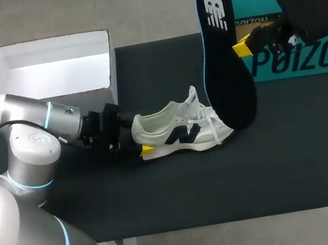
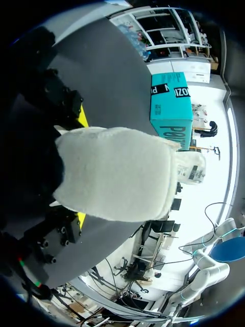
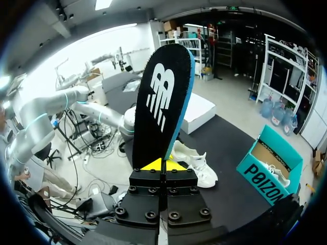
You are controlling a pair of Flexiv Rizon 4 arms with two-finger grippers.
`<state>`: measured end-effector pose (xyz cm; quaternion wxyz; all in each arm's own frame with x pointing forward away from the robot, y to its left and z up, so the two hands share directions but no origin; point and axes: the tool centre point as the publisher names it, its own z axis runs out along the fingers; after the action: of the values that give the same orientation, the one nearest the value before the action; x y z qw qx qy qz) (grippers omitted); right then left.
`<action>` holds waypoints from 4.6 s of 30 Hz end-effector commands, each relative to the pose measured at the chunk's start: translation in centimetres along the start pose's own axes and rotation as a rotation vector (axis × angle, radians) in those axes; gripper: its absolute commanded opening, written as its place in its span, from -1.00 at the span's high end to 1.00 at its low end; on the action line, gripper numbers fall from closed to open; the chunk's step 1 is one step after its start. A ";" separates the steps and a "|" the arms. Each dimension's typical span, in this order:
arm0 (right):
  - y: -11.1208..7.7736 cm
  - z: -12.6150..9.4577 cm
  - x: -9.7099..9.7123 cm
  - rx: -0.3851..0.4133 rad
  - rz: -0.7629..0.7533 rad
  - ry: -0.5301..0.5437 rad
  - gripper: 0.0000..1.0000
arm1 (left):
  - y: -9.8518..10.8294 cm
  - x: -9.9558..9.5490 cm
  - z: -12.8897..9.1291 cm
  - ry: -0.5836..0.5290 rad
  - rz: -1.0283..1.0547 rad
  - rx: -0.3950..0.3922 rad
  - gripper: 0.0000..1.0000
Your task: Take the shoe out of the shoebox, open the shoe tongue, remove and reinsert the insole, then place the shoe into the shoebox
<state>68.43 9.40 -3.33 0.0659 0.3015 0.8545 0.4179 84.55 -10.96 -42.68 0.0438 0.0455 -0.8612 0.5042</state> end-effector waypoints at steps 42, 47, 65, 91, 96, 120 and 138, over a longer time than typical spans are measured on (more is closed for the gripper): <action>0.4 0.4 -0.2 0.006 0.001 0.003 1.00 | -7.3 2.5 -4.2 -0.030 -0.146 -0.891 -1.00; 0.4 0.4 -0.2 0.006 0.001 0.003 1.00 | -8.5 3.2 -4.9 -0.005 -0.080 -0.987 -1.00; 0.4 0.4 -0.2 0.006 0.001 0.003 1.00 | -8.0 3.7 -7.5 -0.044 0.047 -1.097 -1.00; 0.4 0.4 -0.2 0.006 0.001 0.003 1.00 | -7.2 2.4 -7.2 -0.077 0.041 -1.039 -1.00; 0.4 0.4 -0.2 0.006 0.001 0.003 1.00 | -7.2 2.4 -7.2 -0.077 0.041 -1.039 -1.00; 0.4 0.4 -0.2 0.006 0.001 0.003 1.00 | -9.3 -1.7 -3.4 -0.048 0.096 -1.019 -1.00; 0.4 0.4 -0.2 0.006 0.001 0.003 1.00 | -10.0 -4.9 1.6 -0.021 0.154 -0.963 -1.00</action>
<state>68.39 9.32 -3.37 0.0657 0.3010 0.8543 0.4186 90.09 -16.28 -34.58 0.0100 -0.0375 -0.9979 0.0511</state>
